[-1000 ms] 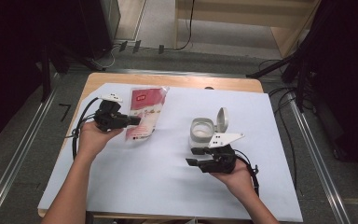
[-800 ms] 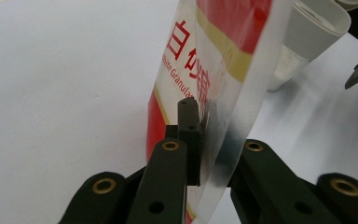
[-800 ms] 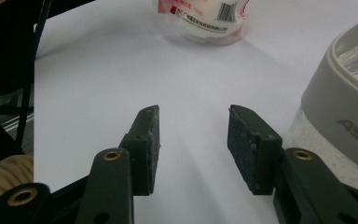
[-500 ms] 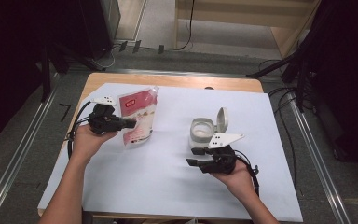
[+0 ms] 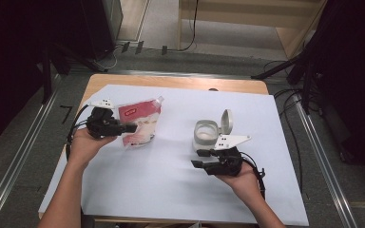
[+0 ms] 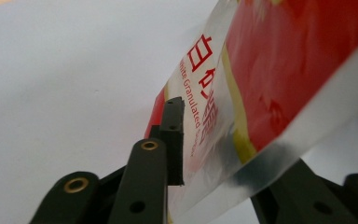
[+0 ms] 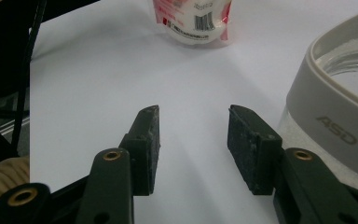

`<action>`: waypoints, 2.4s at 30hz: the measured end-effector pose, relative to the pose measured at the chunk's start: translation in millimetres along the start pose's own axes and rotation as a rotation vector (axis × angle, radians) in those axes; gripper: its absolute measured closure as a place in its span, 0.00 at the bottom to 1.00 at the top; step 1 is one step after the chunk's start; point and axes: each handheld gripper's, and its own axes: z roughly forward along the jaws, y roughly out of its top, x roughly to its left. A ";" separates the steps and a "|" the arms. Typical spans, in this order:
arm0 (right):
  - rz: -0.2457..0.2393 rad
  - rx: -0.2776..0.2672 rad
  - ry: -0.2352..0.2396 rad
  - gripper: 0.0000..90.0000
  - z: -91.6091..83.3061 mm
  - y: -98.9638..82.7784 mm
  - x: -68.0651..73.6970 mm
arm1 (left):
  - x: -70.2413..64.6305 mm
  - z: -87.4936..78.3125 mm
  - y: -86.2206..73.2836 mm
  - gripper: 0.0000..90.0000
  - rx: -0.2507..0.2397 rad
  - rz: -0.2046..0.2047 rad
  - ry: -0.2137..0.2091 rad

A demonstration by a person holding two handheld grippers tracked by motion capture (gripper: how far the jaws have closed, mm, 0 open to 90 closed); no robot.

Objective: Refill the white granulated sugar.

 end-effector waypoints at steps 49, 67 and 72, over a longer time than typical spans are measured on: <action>0.039 -0.022 -0.044 0.59 -32.0 4.4 -12.5 | -0.7 -52.7 -20.0 0.49 0.068 0.021 0.091; 0.056 -0.028 -0.078 0.61 -44.7 1.3 -21.7 | 20.7 -56.0 -38.9 0.49 0.039 -0.060 0.171; 0.057 -0.028 -0.089 0.62 -49.0 1.7 -23.8 | 22.4 -50.5 -37.9 0.49 0.042 -0.065 0.178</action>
